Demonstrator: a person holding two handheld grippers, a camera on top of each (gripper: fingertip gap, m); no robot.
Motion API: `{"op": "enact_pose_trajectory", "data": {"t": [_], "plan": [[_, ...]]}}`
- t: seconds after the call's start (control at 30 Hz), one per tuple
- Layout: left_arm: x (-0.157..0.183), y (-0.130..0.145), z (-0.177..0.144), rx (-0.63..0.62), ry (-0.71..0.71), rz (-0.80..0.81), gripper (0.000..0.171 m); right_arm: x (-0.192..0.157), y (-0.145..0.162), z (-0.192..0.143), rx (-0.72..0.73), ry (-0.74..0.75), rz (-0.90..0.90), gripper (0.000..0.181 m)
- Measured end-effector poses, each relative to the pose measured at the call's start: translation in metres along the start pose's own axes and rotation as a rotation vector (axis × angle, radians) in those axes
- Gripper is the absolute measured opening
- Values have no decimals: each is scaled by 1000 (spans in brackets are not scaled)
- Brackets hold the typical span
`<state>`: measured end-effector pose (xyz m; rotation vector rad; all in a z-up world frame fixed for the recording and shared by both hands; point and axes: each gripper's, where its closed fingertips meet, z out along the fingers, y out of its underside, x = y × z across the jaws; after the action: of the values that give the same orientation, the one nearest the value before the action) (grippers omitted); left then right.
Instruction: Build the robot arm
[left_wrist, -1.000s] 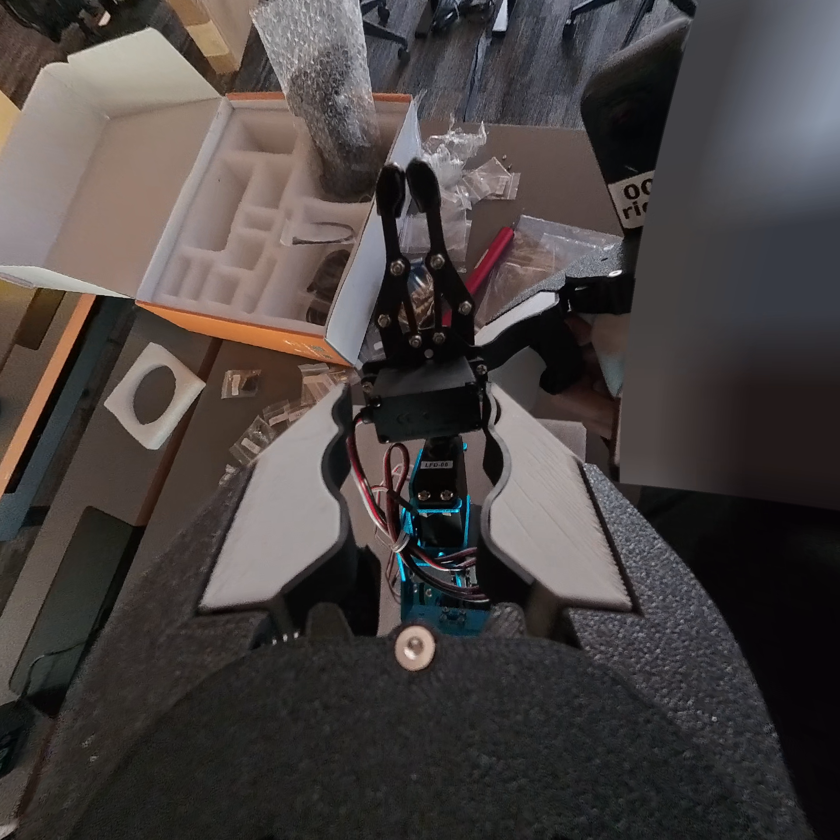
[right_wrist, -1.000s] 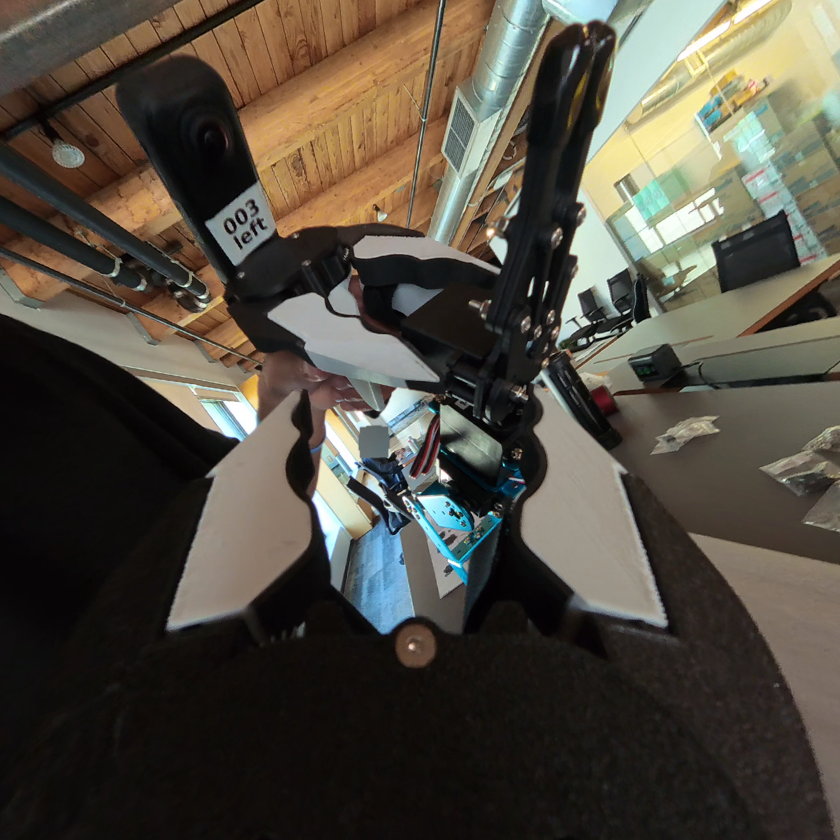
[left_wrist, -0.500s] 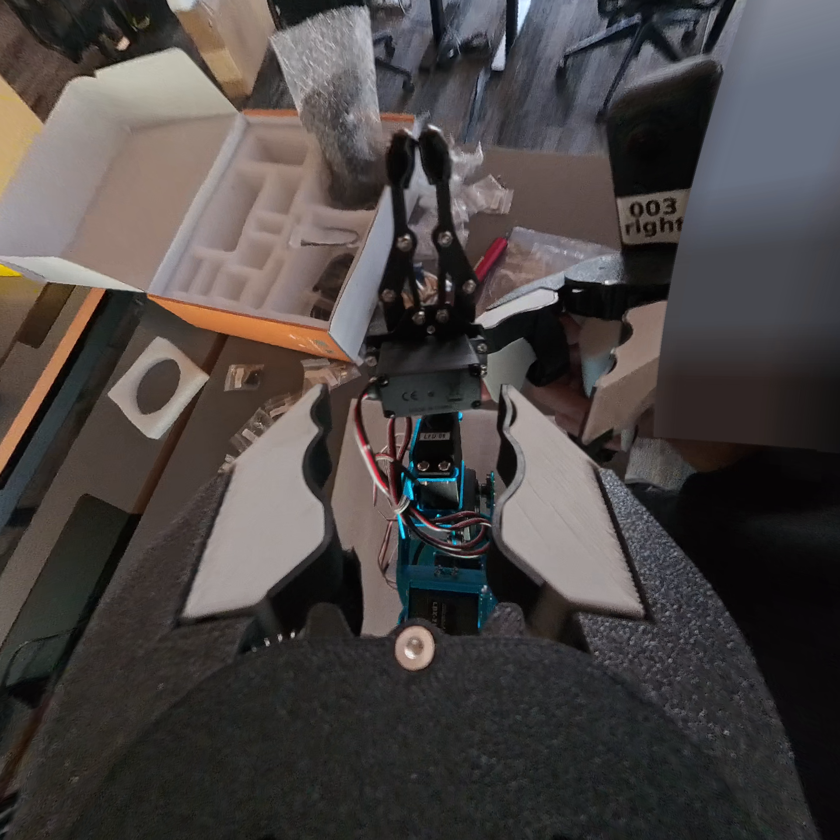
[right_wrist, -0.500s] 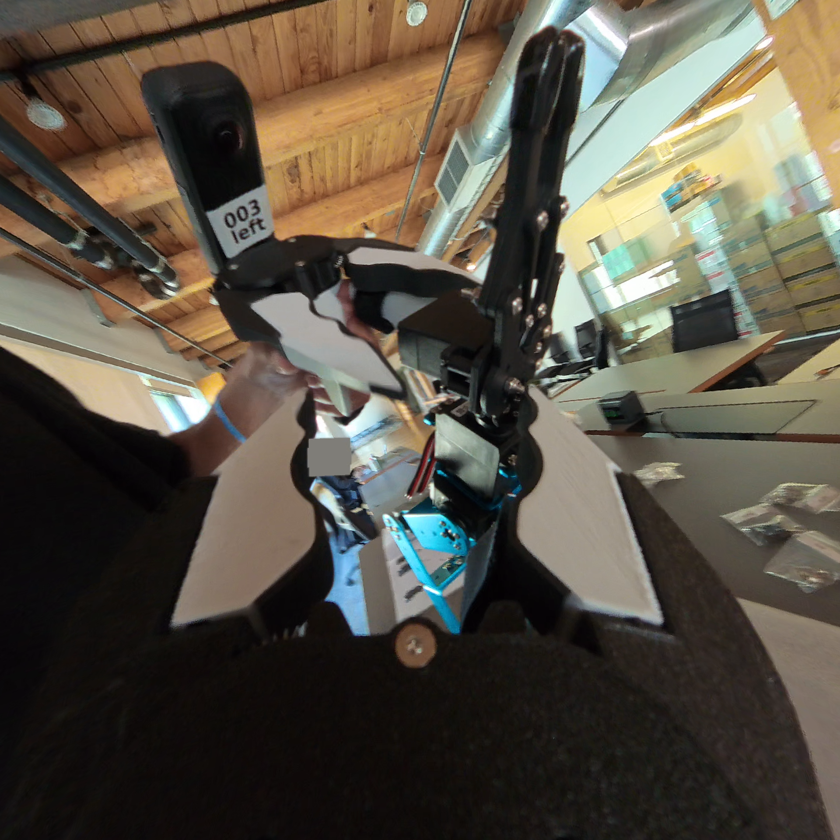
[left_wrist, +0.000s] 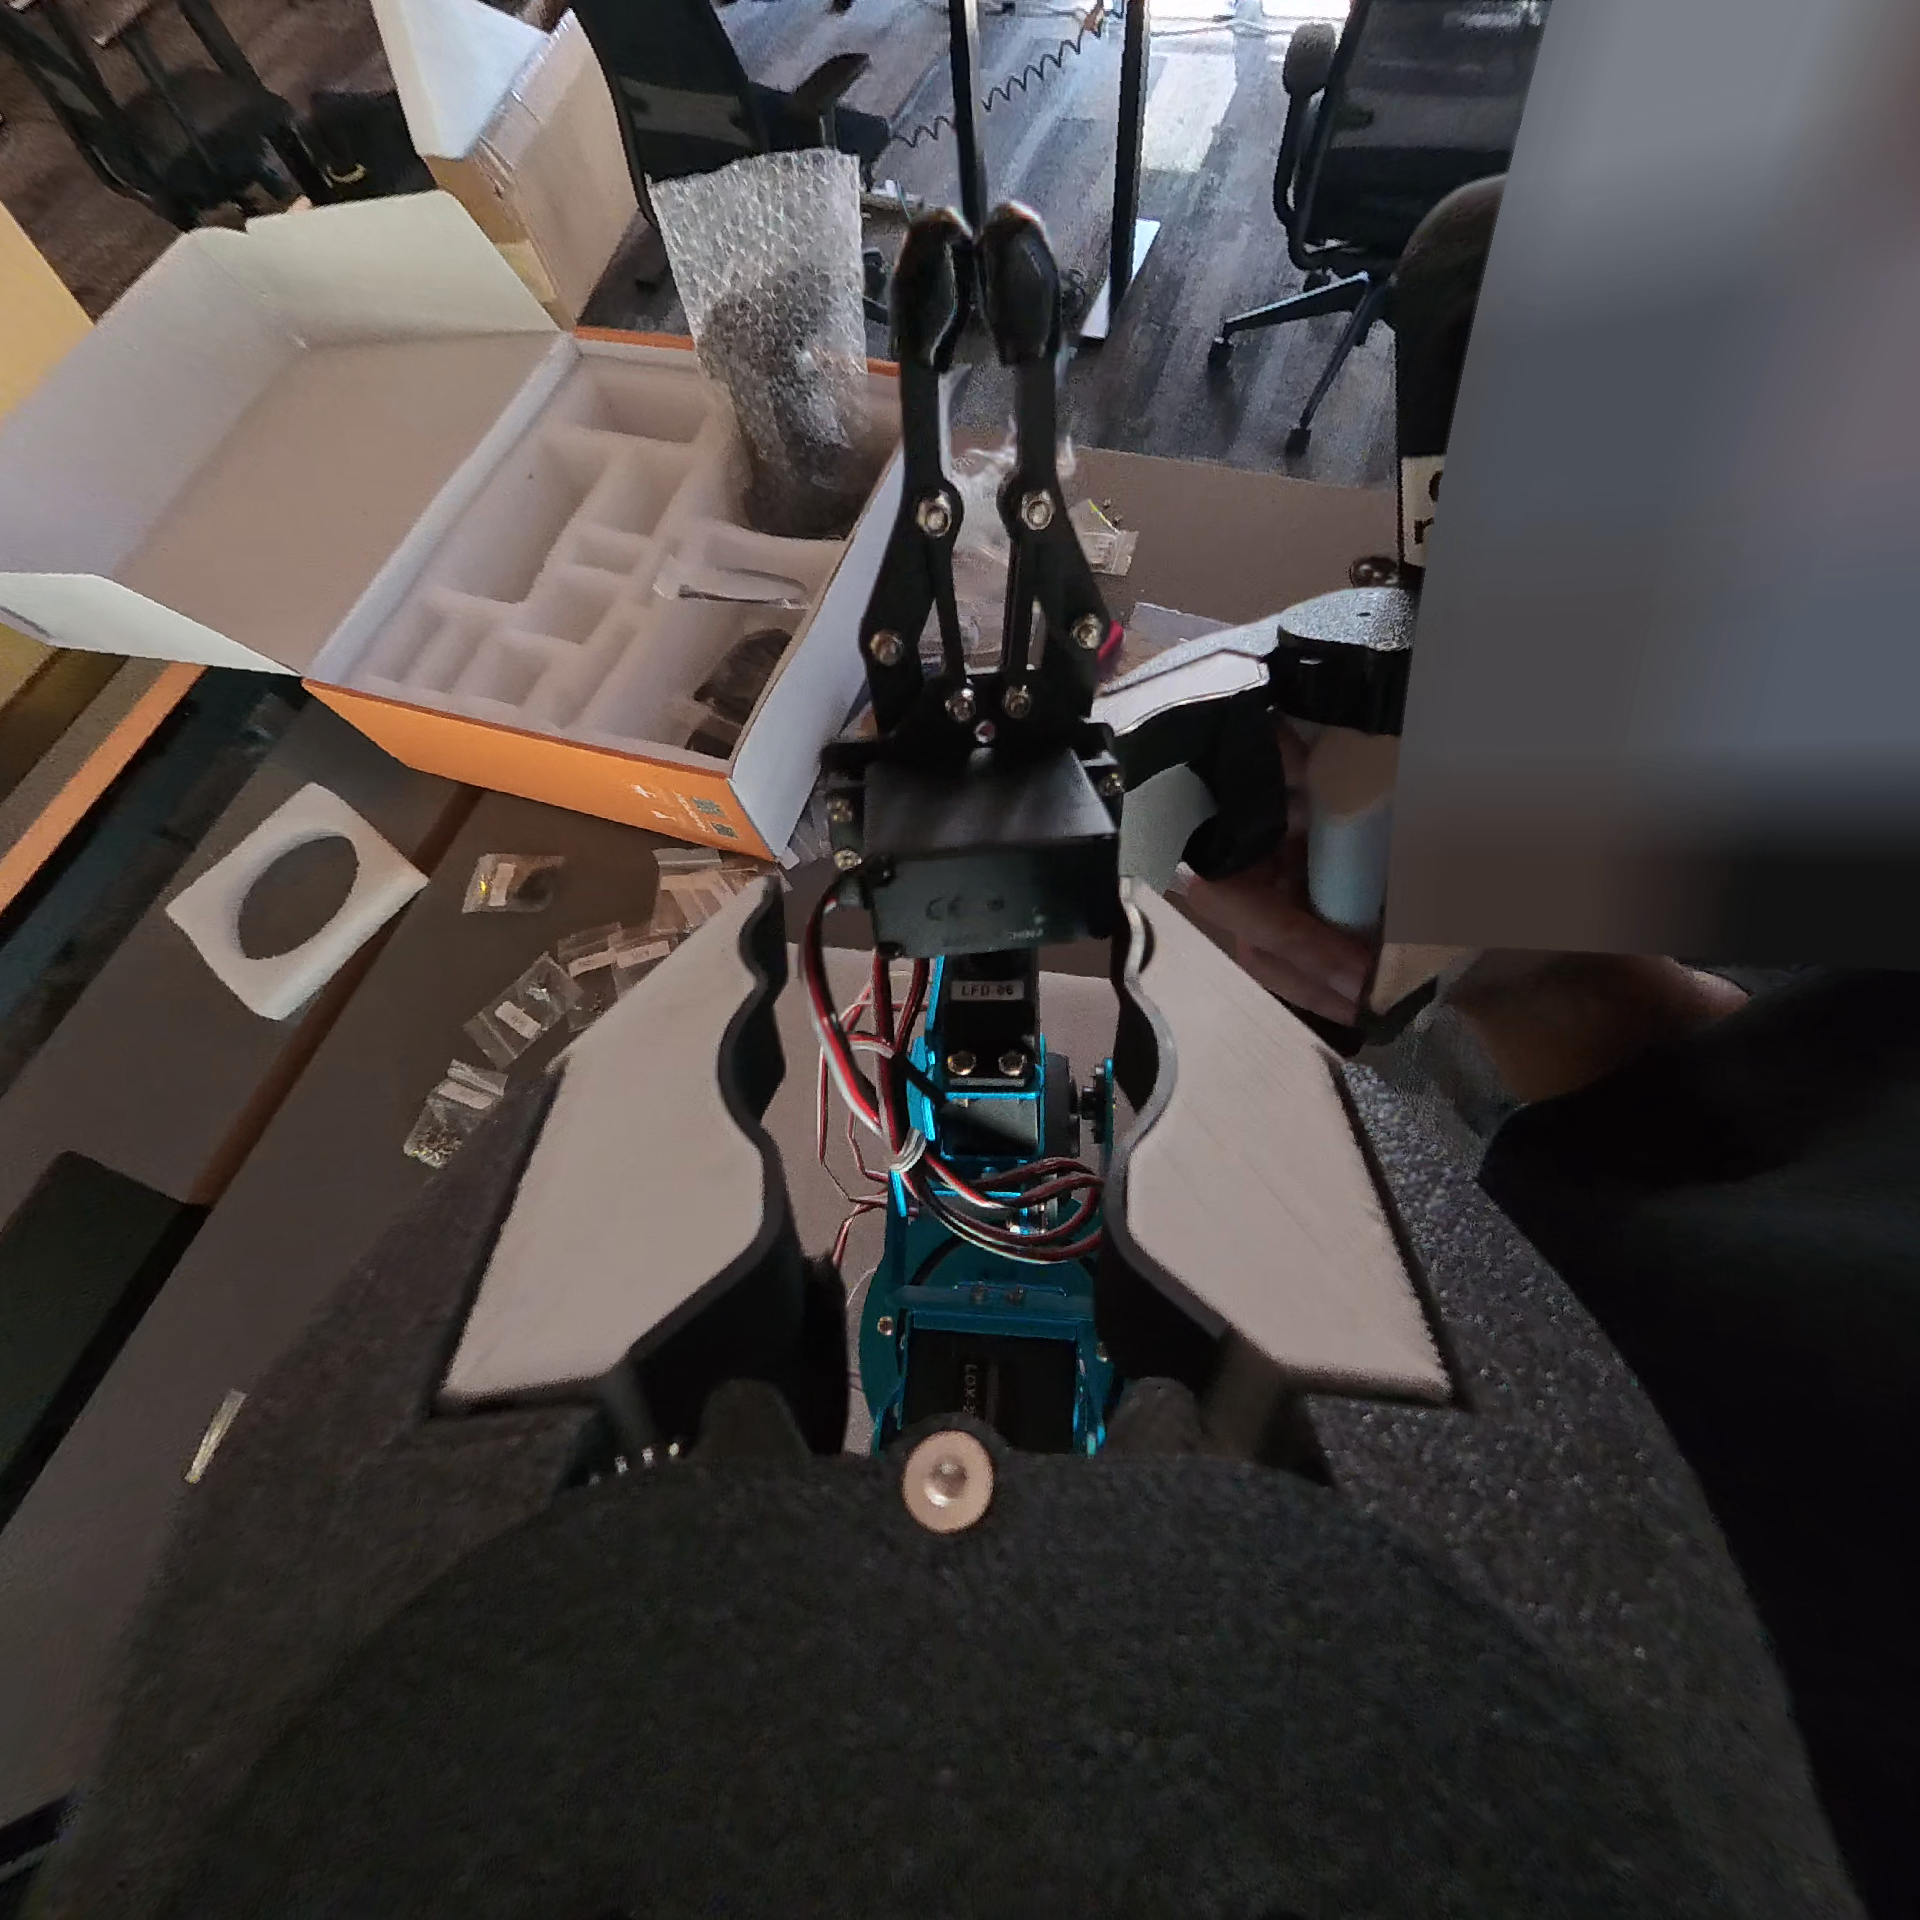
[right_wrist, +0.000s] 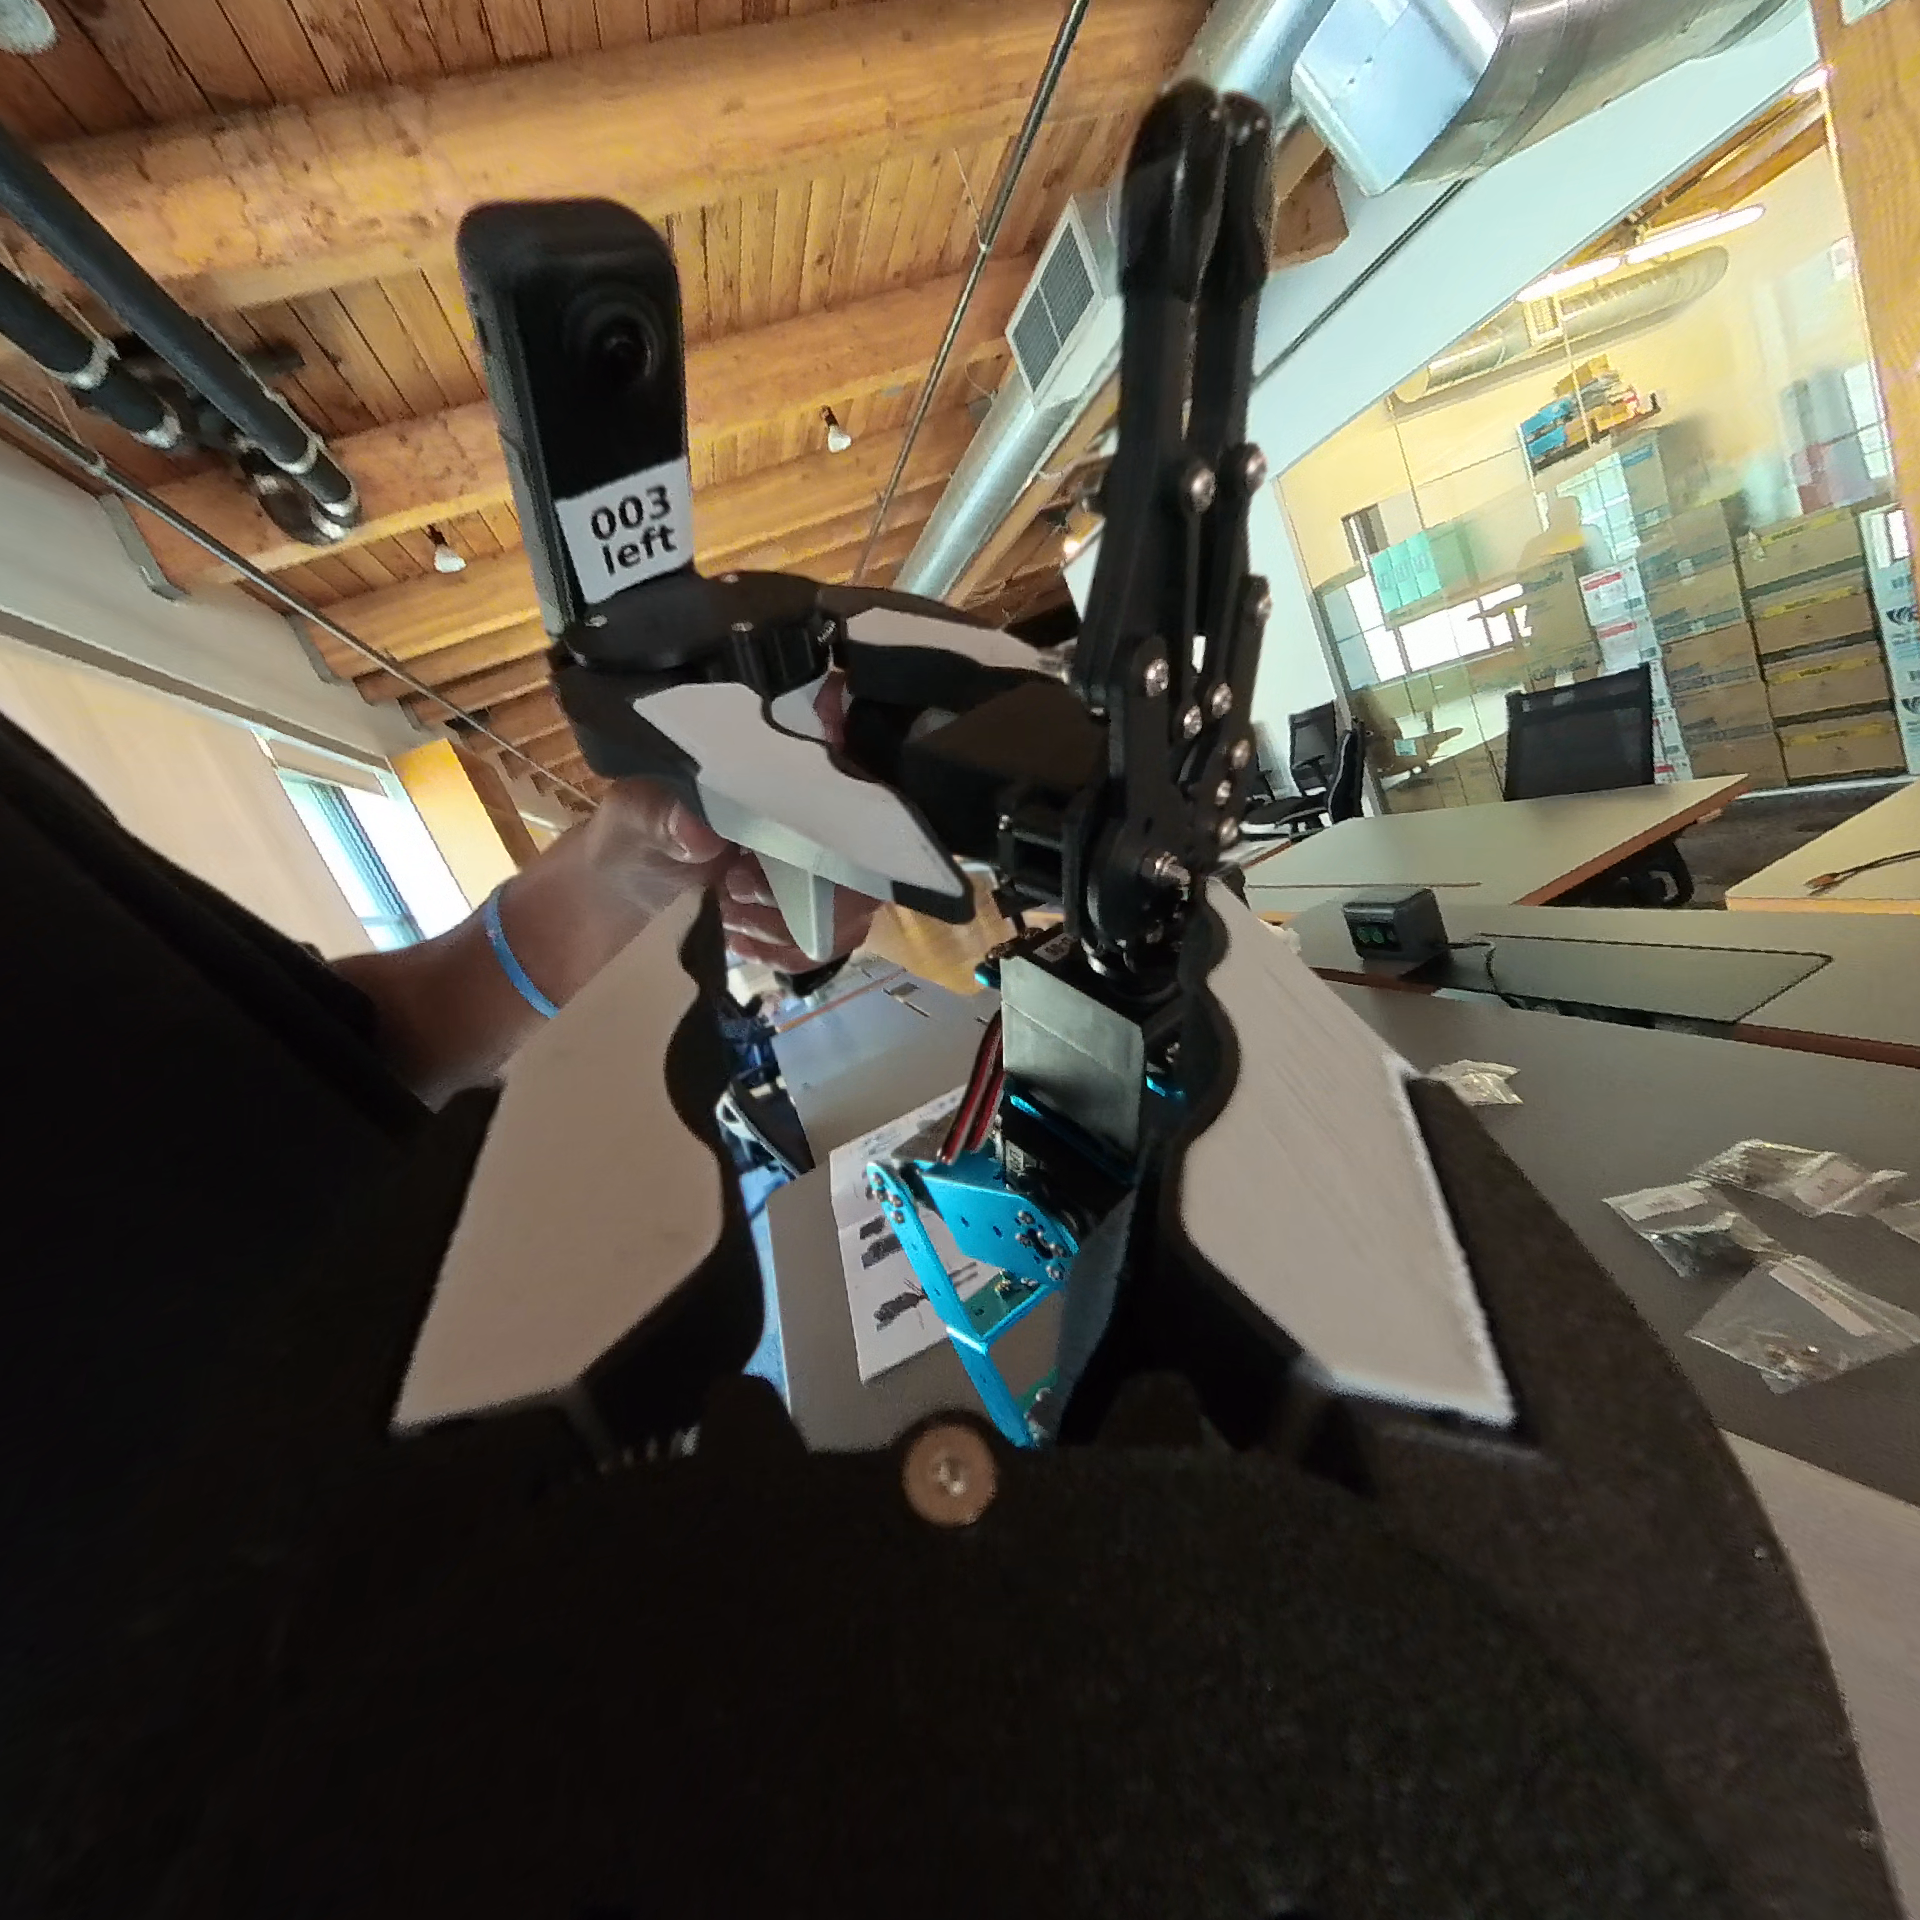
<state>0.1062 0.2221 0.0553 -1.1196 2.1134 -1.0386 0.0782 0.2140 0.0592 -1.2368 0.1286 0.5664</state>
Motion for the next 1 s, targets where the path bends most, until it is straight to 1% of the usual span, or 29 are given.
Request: {"op": "enact_pose_trajectory", "data": {"t": [0.13, 0.33, 0.43, 0.57, 0.7, 1.0], "plan": [[0, 2, -4, 35, -21, -11, 59, -2, 3, 4, -62, 13, -49, 87], [1, 6, -10, 129, -11, -41, 54, -2, 4, 5, -120, 0, -74, 79], [1, 7, -11, 162, -15, -45, 52, -1, 4, 5, -98, -26, -56, 76], [2, 7, -11, 165, -16, -46, 52, -1, 1, 2, -53, -63, 4, 75], [2, 7, -10, 160, -12, -45, 52, 1, -1, -1, -17, -64, 12, 72], [1, 6, -9, 165, 7, -43, 51, 2, 4, 2, -19, -72, -1, 72]]}}
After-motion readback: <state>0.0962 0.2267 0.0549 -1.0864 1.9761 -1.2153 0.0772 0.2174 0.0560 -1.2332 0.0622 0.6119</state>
